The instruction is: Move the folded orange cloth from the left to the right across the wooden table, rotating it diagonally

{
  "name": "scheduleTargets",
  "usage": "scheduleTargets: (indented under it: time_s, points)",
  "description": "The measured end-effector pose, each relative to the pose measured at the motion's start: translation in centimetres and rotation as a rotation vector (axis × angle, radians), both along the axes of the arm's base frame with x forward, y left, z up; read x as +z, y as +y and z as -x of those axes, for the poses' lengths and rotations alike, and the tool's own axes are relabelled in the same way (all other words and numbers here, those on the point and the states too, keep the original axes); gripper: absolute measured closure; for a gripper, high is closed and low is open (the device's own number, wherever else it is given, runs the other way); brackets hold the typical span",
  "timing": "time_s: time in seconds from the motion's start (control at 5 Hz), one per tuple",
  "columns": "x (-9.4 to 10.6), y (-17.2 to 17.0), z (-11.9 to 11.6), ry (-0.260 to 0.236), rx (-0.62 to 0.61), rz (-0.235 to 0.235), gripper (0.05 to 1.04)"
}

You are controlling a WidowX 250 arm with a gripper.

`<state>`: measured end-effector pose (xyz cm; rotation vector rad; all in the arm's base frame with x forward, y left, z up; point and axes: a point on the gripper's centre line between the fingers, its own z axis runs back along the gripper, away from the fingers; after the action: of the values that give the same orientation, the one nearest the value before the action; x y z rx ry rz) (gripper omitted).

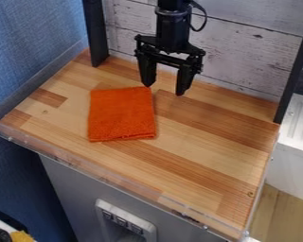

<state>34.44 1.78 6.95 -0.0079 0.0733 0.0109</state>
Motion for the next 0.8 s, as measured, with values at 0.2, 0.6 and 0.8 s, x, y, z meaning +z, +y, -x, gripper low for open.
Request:
scheduleTargets:
  time_s: [0.2, 0.6, 0.8]
  points:
    - [-0.8, 0.0, 0.6, 0.013, -0.071, 0.005, 0.083]
    - [-1.7, 0.6, 2.3, -0.023, -0.292, 0.030, 0.083]
    - [-1.5, 1.7, 2.7, -0.069, -0.392, 0.030, 0.085]
